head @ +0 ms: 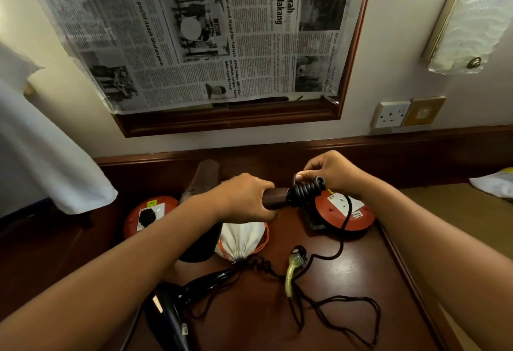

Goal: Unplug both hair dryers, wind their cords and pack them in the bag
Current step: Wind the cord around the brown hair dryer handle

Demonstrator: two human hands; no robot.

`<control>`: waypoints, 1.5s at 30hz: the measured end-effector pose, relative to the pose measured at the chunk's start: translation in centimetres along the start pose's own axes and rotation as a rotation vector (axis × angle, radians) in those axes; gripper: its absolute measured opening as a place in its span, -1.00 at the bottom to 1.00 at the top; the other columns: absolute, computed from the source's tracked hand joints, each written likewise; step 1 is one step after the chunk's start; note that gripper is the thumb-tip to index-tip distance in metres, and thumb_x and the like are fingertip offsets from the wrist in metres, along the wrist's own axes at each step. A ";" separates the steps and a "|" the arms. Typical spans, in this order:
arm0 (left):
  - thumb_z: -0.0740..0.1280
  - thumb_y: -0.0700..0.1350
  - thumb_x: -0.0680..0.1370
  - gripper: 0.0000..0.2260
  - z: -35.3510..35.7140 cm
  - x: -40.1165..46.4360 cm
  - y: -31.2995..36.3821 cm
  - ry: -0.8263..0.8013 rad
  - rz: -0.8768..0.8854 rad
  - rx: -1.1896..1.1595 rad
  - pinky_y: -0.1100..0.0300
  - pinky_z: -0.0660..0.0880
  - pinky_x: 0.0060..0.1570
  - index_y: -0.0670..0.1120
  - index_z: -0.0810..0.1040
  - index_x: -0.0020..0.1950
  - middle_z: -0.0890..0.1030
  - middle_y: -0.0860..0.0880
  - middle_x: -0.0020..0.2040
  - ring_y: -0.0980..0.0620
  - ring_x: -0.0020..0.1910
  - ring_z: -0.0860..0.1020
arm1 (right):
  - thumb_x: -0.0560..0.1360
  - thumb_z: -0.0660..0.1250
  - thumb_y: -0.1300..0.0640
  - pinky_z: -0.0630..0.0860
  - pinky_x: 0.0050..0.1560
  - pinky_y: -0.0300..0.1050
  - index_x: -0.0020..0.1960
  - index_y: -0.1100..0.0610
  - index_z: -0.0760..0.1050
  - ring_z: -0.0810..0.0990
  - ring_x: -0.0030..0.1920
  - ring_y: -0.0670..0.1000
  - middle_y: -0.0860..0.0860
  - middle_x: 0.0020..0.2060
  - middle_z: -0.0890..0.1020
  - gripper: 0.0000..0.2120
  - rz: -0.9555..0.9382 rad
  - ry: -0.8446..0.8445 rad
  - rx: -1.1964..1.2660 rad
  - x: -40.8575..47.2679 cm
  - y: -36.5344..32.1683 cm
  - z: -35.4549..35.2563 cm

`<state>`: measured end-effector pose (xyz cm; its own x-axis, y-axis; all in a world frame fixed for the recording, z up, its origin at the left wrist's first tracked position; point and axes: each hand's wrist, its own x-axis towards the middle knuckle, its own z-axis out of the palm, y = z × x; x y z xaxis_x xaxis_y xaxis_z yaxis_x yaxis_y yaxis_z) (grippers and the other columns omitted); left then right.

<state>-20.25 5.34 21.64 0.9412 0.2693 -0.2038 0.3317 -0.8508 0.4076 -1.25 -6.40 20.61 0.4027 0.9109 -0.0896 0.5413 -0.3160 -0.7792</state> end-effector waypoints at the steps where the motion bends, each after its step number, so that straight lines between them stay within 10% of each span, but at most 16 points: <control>1: 0.40 0.06 0.45 -0.79 0.2 0.0 0.0 -0.006 0.002 0.030 0.16 0.51 -0.25 0.01 0.52 -0.01 0.57 0.02 -0.21 0.07 -0.28 0.53 | 0.39 0.47 0.04 0.49 -0.29 -0.20 -0.20 0.16 0.66 0.54 -0.33 -0.07 0.13 -0.29 0.65 -0.83 -0.005 -0.012 -0.032 0.2 -0.1 -0.2; 15: 0.35 0.07 0.45 -0.79 2.8 2.6 -0.9 0.029 -0.226 0.275 0.05 0.53 -0.17 -0.02 0.41 -0.08 0.48 -0.01 -0.19 -0.04 -0.21 0.51 | 0.53 0.32 0.06 0.57 -0.22 -0.02 -0.08 0.10 0.62 0.58 -0.26 0.03 0.03 -0.27 0.63 -0.85 -0.204 0.077 -0.384 -2.5 -2.5 2.6; 23: 0.35 0.16 0.44 -0.73 1.4 3.4 -1.9 0.111 -0.299 0.171 0.13 0.43 -0.28 0.00 0.46 -0.04 0.51 0.00 -0.19 -0.03 -0.23 0.52 | 0.60 0.15 0.23 0.41 -0.36 -0.09 0.23 0.15 0.49 0.49 -0.41 -0.09 0.02 -0.31 0.57 -0.75 -0.097 0.165 0.029 -5.1 -0.5 6.4; 27: 0.37 0.15 0.44 -0.76 1.0 3.4 -1.8 0.112 -0.288 0.130 0.16 0.37 -0.33 0.02 0.44 -0.10 0.48 0.03 -0.25 0.05 -0.30 0.48 | 0.58 0.14 0.31 0.39 -0.35 -0.10 0.00 -0.14 0.49 0.45 -0.39 -0.05 -0.03 -0.32 0.56 -0.65 -0.057 0.140 0.328 -5.8 0.1 7.6; 35: 0.37 0.13 0.44 -0.77 1.0 3.0 -0.9 0.078 -0.241 0.075 0.17 0.39 -0.34 0.00 0.45 -0.12 0.51 0.01 -0.26 0.04 -0.31 0.49 | 0.62 0.12 0.29 0.35 -0.37 -0.11 -0.01 0.18 0.54 0.39 -0.41 -0.01 0.05 -0.35 0.50 -0.78 0.064 -0.033 0.577 -5.6 1.8 7.8; 45: 0.42 0.10 0.43 -0.77 -0.2 2.0 0.8 0.091 -0.142 -0.091 0.14 0.42 -0.36 0.00 0.45 -0.22 0.52 0.01 -0.32 0.03 -0.34 0.52 | 0.49 0.16 -0.21 0.19 -0.52 -0.21 -0.38 0.10 0.31 0.16 -0.53 -0.05 0.00 -0.52 0.21 -0.56 0.164 -0.113 0.670 -5.1 3.8 7.8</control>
<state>-18.05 5.31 21.78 0.8849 0.4271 -0.1859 0.4625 -0.7580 0.4599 -7.07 -10.16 13.28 0.3416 0.8988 -0.2748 -0.1063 -0.2536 -0.9615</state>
